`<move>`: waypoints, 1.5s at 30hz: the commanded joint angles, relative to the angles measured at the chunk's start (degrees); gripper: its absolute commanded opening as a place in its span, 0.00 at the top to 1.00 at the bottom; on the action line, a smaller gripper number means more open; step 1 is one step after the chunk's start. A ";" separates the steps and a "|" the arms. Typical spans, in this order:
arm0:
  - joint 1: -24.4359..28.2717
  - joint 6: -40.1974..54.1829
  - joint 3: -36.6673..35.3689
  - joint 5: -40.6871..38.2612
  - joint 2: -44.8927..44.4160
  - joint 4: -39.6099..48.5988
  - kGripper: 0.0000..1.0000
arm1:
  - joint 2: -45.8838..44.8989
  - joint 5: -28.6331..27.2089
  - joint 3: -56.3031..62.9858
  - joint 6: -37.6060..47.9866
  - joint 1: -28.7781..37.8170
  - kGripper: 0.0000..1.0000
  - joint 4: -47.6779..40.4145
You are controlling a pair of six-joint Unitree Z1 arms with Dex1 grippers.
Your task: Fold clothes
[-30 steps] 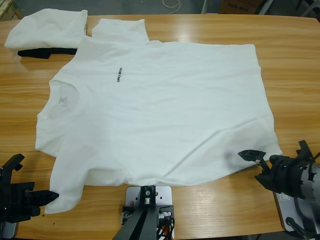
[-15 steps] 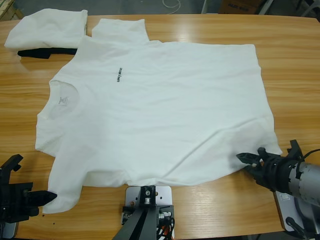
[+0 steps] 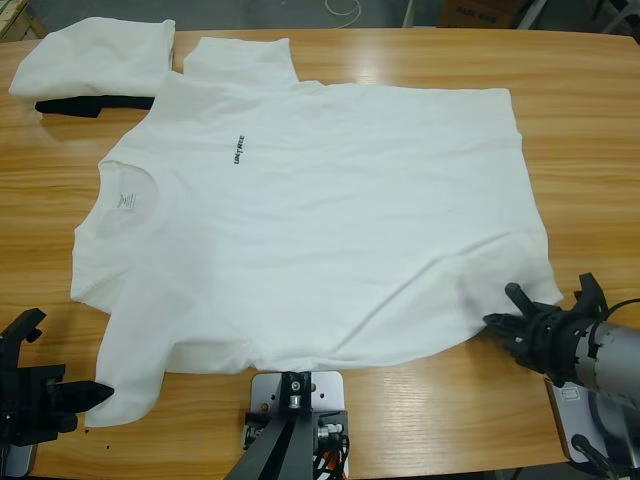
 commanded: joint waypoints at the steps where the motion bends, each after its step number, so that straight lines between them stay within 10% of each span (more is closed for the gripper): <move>1: 0.54 0.24 -1.30 -0.63 -1.94 2.29 1.00 | -1.64 1.09 -3.25 -4.89 -1.93 1.00 7.22; 6: 0.52 -0.90 -6.96 -0.23 -5.07 11.98 1.00 | -7.95 2.97 -17.26 -6.89 -1.93 1.00 33.27; 13: -0.16 -2.13 -18.58 -1.33 -5.91 25.71 1.00 | -9.58 6.86 -27.85 -8.53 -1.93 1.00 45.61; 21: 1.33 -1.99 -18.81 -0.05 -5.52 26.48 1.00 | -8.41 0.67 -31.80 -19.50 -1.93 1.00 43.29; 39: 29.23 12.58 -20.06 -3.71 -6.31 18.31 1.00 | -0.20 1.81 -33.31 -50.06 -23.50 1.00 30.33; 45: 30.51 12.63 -21.20 -4.73 -7.05 19.20 1.00 | -1.80 0.79 -40.71 -53.74 -26.42 1.00 40.82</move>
